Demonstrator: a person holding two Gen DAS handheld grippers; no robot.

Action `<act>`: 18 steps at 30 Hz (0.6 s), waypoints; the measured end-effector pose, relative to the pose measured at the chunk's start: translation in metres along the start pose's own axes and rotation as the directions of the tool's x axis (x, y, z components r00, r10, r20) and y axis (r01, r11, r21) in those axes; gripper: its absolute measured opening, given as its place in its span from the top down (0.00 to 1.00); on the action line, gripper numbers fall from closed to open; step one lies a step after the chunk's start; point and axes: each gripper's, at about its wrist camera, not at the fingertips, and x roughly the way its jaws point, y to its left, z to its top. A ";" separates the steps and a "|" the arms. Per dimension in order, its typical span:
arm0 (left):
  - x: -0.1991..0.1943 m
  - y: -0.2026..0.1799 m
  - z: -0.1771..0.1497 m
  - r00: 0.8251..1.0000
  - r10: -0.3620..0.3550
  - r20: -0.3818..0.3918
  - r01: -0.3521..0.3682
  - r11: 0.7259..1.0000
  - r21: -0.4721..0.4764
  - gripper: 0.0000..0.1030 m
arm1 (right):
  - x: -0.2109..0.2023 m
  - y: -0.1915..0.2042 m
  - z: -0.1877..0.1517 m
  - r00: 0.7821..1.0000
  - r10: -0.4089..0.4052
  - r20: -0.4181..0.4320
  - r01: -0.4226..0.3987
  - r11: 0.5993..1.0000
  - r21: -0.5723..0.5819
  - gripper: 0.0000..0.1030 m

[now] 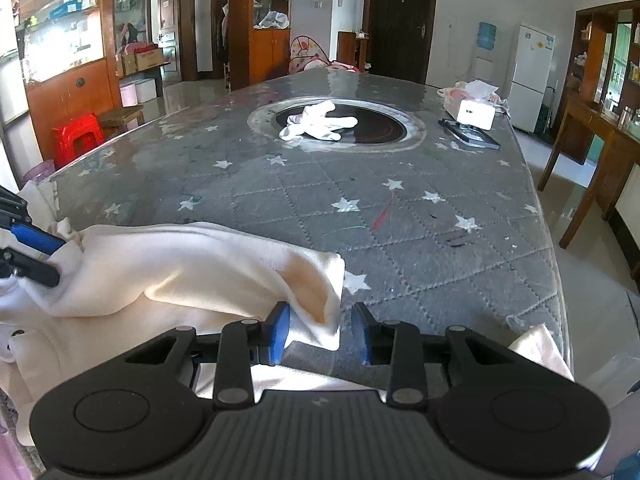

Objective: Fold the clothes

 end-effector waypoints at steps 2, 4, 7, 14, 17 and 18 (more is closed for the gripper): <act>-0.004 -0.003 0.001 1.000 0.023 0.016 -0.023 0.999 0.036 0.84 | 0.000 0.001 0.002 1.000 0.002 -0.001 -0.002 1.000 -0.007 0.84; -0.007 -0.003 0.003 0.999 0.033 0.033 -0.035 0.998 0.057 0.88 | -0.001 0.002 0.004 1.000 0.001 0.004 -0.001 1.000 -0.015 0.87; -0.008 -0.002 0.005 0.998 0.048 0.047 -0.052 0.996 0.071 0.94 | -0.004 0.002 0.010 1.000 -0.007 0.023 0.008 1.000 -0.019 0.90; -0.009 0.022 0.021 0.993 0.079 0.082 -0.079 0.997 0.002 0.97 | -0.005 0.000 0.036 0.997 -0.030 0.067 0.032 0.999 -0.029 0.92; -0.011 0.036 0.029 0.998 0.024 0.059 -0.020 0.997 -0.073 0.96 | -0.002 0.000 0.043 0.997 -0.025 0.071 0.027 0.999 -0.034 0.92; -0.012 0.038 0.030 0.999 0.008 0.053 -0.003 0.996 -0.093 0.96 | -0.001 0.001 0.045 0.997 -0.023 0.071 0.026 0.999 -0.036 0.91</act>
